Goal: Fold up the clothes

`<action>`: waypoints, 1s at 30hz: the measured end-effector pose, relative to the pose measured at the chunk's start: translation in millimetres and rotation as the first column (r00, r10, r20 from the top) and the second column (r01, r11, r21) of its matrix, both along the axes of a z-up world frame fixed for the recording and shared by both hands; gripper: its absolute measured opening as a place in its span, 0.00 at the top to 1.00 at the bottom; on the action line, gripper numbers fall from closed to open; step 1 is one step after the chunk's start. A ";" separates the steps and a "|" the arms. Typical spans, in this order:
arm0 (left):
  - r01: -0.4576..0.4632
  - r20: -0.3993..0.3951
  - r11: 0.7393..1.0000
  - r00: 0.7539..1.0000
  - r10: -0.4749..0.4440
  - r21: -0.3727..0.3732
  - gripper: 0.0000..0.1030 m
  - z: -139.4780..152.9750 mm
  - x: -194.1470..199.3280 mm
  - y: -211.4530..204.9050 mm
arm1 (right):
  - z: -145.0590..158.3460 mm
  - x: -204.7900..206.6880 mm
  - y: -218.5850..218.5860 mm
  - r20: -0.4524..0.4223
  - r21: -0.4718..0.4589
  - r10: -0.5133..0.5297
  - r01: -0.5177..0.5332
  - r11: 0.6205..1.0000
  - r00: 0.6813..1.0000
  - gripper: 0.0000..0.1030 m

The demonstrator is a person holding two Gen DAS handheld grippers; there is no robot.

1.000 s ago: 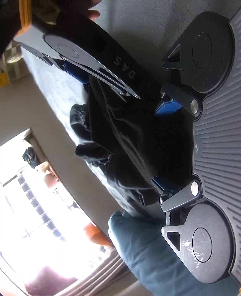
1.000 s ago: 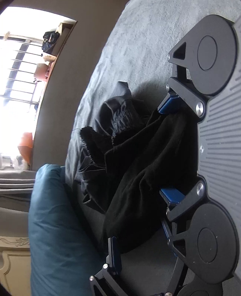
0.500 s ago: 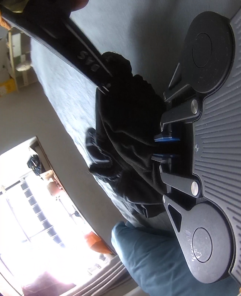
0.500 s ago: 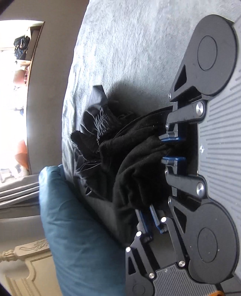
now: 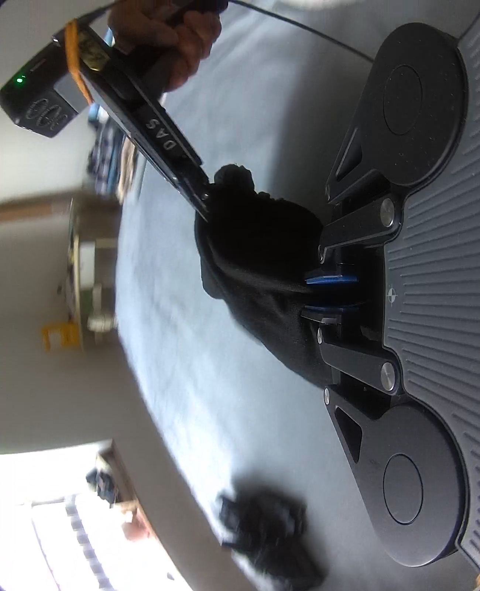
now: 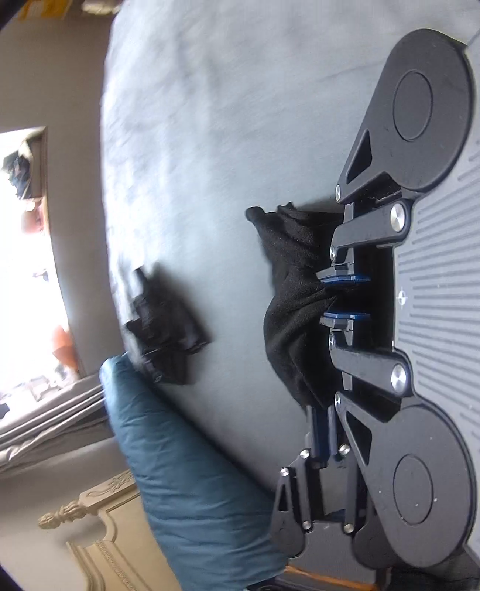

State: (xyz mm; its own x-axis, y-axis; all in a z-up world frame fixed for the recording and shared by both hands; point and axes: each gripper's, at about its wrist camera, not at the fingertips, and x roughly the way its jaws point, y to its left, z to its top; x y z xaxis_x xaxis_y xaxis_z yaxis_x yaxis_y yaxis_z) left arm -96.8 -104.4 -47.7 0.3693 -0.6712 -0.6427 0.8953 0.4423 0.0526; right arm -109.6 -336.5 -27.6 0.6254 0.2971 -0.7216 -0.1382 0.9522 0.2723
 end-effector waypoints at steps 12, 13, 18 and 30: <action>0.069 -0.245 0.995 0.968 -0.050 0.071 0.82 11.6 -32.0 29.8 | -50.0 -143.1 -23.5 -0.149 0.115 -0.216 0.234 0.965 0.965 0.56; 0.043 -0.246 0.998 0.969 -0.029 0.052 0.80 18.7 -33.6 34.7 | -45.2 -147.2 -30.5 -0.131 0.151 -0.241 0.259 0.954 0.962 0.53; -0.063 -0.208 0.998 0.976 0.062 -0.001 0.75 18.8 -23.4 25.2 | -40.7 -143.8 -60.1 -0.099 0.263 -0.362 0.375 0.889 0.927 0.52; -0.210 -0.373 0.976 0.902 0.216 0.057 0.75 -41.3 -0.2 27.4 | -102.4 -80.5 -75.6 -0.131 0.326 -0.438 0.456 0.828 0.889 0.94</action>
